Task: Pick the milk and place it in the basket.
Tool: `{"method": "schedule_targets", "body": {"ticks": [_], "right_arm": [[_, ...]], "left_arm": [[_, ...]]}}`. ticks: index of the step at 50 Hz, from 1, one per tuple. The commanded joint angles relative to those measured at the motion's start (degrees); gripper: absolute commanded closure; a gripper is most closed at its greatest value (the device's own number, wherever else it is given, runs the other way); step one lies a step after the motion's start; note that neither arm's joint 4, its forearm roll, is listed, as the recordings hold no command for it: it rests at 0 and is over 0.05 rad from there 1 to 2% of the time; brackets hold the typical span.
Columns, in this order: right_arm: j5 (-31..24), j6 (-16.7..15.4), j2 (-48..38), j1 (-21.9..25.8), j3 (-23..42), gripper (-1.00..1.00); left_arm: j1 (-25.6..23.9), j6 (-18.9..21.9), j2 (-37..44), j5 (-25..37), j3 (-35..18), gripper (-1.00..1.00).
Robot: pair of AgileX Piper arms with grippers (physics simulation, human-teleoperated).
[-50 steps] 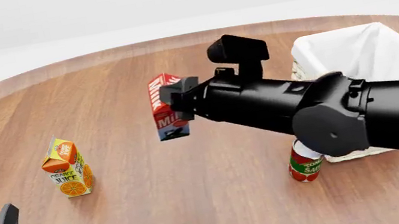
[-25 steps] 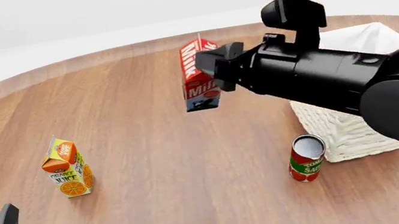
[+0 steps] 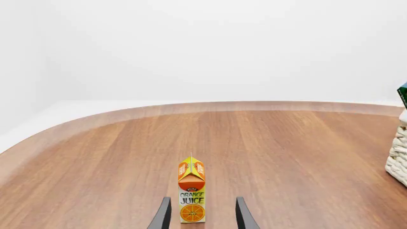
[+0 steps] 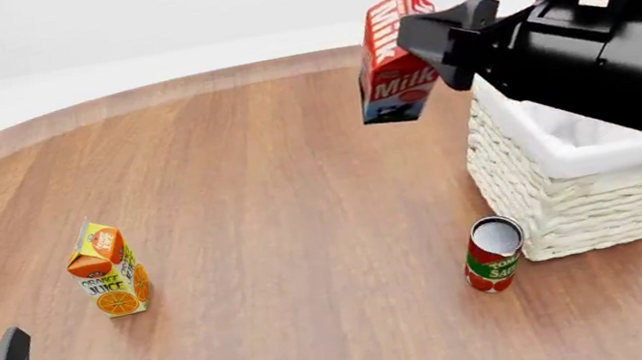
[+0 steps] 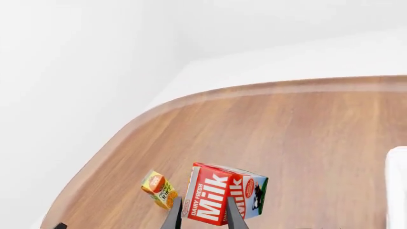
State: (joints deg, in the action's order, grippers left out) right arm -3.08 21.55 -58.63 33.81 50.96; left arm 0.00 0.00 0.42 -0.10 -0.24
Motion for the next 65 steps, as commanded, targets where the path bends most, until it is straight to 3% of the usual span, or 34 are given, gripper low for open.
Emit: {"method": "schedule_targets", "body": {"ticks": [1, 35, 65], "right_arm": [[-2.3, -0.7, 5.3, -4.1, 0.9, 1.00], [-10.9, -6.9, 11.2, -16.3, 4.1, 1.00], [-10.6, -9.5, 9.7, -24.5, 5.6, 1.00]], "left_arm": [[0.0, 0.0, 0.0, 0.0, 0.0, -1.00], [0.0, 0.0, 0.0, 0.0, 0.0, -1.00], [0.0, 0.0, 0.0, 0.0, 0.0, -1.00]]}}
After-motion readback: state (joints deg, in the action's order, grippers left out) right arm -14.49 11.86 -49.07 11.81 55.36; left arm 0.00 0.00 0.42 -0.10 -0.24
